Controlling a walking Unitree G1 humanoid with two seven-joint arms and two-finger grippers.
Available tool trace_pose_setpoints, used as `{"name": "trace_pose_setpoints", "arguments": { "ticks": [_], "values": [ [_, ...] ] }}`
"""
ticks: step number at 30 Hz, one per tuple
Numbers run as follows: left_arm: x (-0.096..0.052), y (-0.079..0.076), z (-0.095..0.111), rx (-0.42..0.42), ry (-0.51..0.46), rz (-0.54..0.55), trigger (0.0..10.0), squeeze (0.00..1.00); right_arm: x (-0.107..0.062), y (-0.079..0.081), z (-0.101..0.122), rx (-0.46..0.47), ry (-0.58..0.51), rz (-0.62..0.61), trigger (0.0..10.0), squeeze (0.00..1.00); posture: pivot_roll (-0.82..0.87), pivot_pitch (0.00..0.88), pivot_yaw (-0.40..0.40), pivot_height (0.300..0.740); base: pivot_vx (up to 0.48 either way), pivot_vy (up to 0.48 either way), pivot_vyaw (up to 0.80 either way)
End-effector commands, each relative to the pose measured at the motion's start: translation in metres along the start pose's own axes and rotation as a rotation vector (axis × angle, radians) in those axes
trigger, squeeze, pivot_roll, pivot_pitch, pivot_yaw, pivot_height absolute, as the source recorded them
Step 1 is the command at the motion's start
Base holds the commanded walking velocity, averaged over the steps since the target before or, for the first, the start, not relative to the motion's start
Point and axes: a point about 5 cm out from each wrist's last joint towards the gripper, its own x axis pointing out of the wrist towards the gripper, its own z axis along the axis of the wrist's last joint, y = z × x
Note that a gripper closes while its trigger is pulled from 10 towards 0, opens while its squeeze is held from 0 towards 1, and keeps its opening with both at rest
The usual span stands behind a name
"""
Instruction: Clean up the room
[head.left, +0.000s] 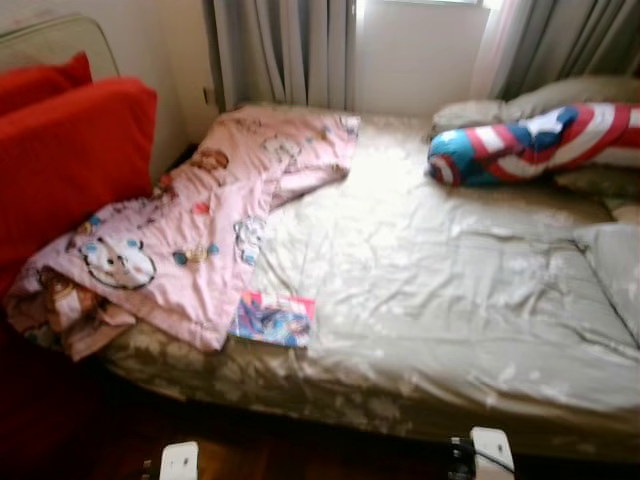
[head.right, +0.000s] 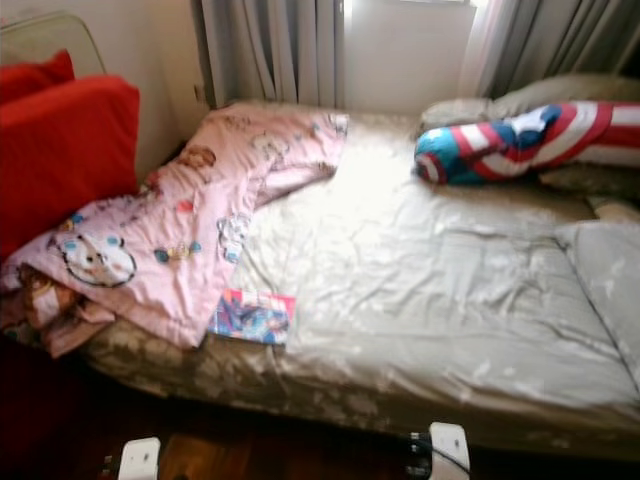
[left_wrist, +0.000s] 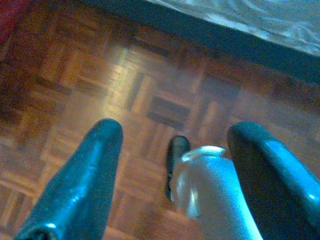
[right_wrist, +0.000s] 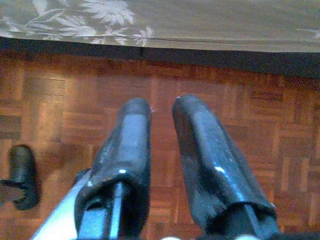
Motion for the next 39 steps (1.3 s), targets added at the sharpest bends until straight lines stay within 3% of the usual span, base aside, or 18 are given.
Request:
{"name": "trace_pose_setpoints", "arguments": {
  "ticks": [1,17,39],
  "values": [
    [-0.0009,0.001,-0.0047,0.009,0.02,0.001,10.0,0.0,0.001,0.0039,0.0043,0.001,-0.016,0.01,10.0,0.0,-0.05,0.0,-0.022,0.74,0.0,0.48,0.0],
    [-0.0012,0.004,-0.0058,0.033,0.026,-0.006,10.0,0.0,0.0012,0.0064,0.0029,0.005,-0.014,0.011,10.0,0.0,-0.06,0.0,0.003,0.74,0.0,0.459,0.0],
    [-0.0009,0.007,-0.0034,0.001,0.011,-0.009,10.0,0.0,0.0018,0.0085,0.0054,0.033,-0.024,0.016,10.0,0.0,-0.04,0.0,0.011,0.74,0.0,0.0,0.0]
  ]
}}
